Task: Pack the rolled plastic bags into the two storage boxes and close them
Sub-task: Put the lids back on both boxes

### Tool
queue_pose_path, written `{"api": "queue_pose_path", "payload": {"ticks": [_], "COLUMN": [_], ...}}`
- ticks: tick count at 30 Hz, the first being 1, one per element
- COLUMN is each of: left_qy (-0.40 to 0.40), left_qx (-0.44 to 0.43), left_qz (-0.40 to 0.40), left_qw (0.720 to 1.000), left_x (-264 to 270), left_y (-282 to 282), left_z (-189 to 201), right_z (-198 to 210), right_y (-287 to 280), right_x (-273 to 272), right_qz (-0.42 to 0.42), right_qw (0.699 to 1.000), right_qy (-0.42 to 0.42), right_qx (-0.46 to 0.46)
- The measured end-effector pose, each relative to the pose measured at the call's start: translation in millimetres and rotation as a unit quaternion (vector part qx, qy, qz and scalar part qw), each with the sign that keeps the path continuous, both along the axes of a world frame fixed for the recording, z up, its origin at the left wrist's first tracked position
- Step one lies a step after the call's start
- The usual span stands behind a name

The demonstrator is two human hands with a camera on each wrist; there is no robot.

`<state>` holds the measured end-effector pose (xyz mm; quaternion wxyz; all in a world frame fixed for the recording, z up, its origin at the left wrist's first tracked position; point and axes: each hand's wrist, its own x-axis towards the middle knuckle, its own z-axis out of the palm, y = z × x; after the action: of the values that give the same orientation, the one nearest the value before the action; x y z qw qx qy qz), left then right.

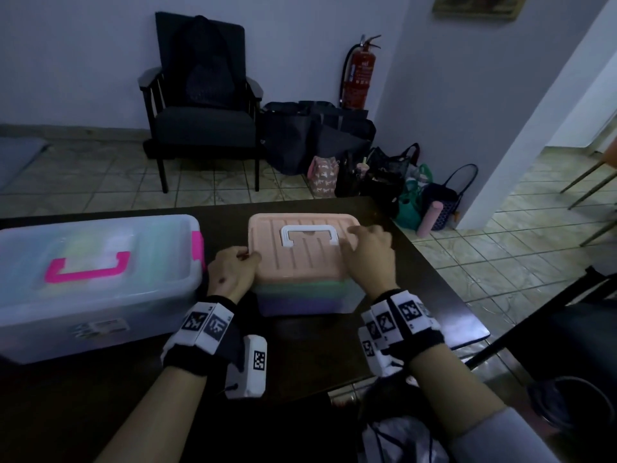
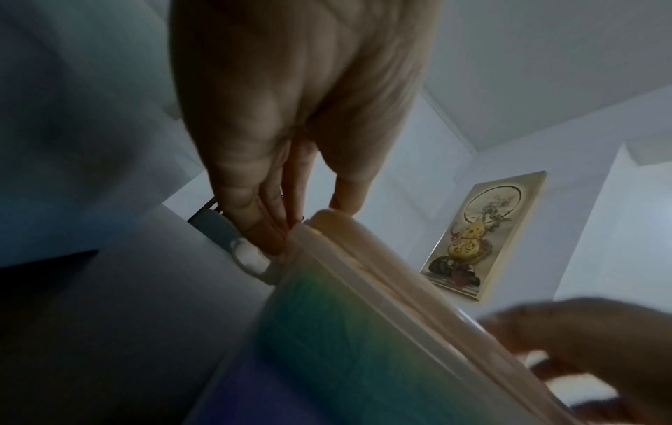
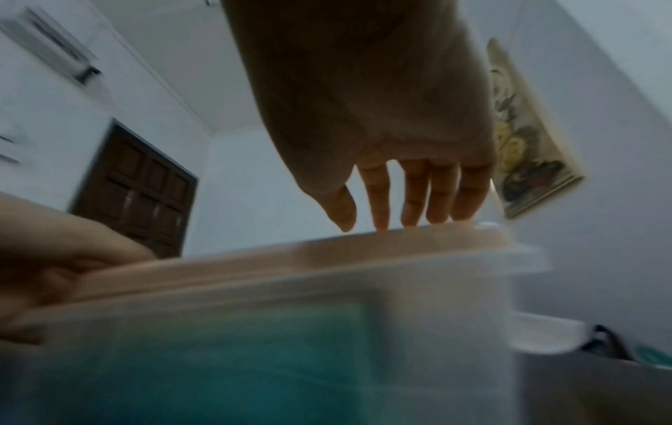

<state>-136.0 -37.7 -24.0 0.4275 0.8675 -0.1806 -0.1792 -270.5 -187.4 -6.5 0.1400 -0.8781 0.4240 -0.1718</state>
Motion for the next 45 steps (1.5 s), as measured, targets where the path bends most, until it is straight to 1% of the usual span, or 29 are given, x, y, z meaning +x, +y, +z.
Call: {"api": "queue_pose_path", "payload": {"ticks": [2,3,5,6,9,12,14,17,21,25,28,29,30,31,33,34,36,37,40,45], "left_qy": [-0.002,0.000,0.001,-0.001,-0.019,-0.025,-0.015,-0.022,-0.023,-0.019,-0.011,-0.003,0.002,0.008,0.021,0.026,0.037,0.047,0.070,0.108], "left_qx": [0.005,0.006,0.008,0.010,0.007,0.003,0.014,0.022,0.031,0.032,0.032,0.029,0.027,0.026,0.018,0.012,-0.002,-0.011,-0.041,-0.088], "left_qz": [-0.005,-0.006,-0.006,-0.007,-0.008,-0.002,-0.013,-0.027,-0.039,-0.050,-0.049,-0.047,-0.043,-0.039,-0.031,-0.026,-0.013,-0.007,0.005,0.020], "left_qw": [1.000,1.000,1.000,1.000,1.000,1.000,1.000,0.999,0.998,0.998,0.998,0.998,0.999,0.999,0.999,0.999,0.999,0.999,0.997,0.990], "left_x": [1.3,1.6,1.5,0.6,-1.2,-2.3,-3.3,-2.5,-0.5,0.0,-0.4,0.0,0.3,1.0,1.4,1.4,0.7,0.2,-0.8,1.4], "left_y": [0.0,-0.2,-1.2,-1.7,-2.4,-0.7,0.9,1.2,-0.6,0.1,0.0,-0.6,-1.1,-1.5,-1.3,-1.1,-0.5,0.0,1.0,2.4], "left_z": [0.9,1.9,3.9,5.3,7.9,8.6,7.0,3.1,0.5,0.5,2.5,3.2,4.2,4.4,4.2,3.3,-0.1,-2.2,-6.0,-9.6], "right_z": [-3.1,-4.9,-7.7,-9.1,-10.0,-10.4,-11.3,-13.4,-15.0,-15.3,-13.7,-12.8,-12.3,-11.4,-7.8,-5.8,-2.1,-1.8,-5.6,-1.5], "right_y": [-13.6,-19.1,-27.6,-30.9,-35.9,-34.2,-32.0,-29.0,-27.1,-30.8,-31.9,-30.8,-29.3,-26.9,-20.3,-16.8,-9.5,-7.1,-2.5,-5.9], "right_x": [-9.3,-11.9,-16.0,-17.9,-22.4,-22.9,-21.6,-17.0,-12.3,-14.2,-11.1,-8.8,-6.1,-2.8,6.1,12.8,28.9,37.1,53.0,56.9], "right_qz": [-0.059,-0.073,-0.078,-0.074,-0.064,-0.080,-0.098,-0.118,-0.135,-0.127,-0.128,-0.127,-0.122,-0.109,-0.041,0.009,0.081,0.095,0.104,0.099], "right_qw": [0.997,0.995,0.984,0.980,0.980,0.975,0.970,0.963,0.969,0.957,0.953,0.956,0.965,0.977,0.997,0.998,0.991,0.984,0.968,0.957], "right_qy": [0.022,0.018,-0.014,-0.029,-0.072,-0.111,-0.111,-0.102,-0.068,-0.106,-0.102,-0.090,-0.066,-0.033,0.022,0.046,0.105,0.138,0.210,0.259], "right_qx": [0.034,0.072,0.160,0.182,0.172,0.173,0.194,0.219,0.197,0.239,0.254,0.249,0.225,0.178,0.064,0.031,0.036,0.057,0.095,0.089]}}
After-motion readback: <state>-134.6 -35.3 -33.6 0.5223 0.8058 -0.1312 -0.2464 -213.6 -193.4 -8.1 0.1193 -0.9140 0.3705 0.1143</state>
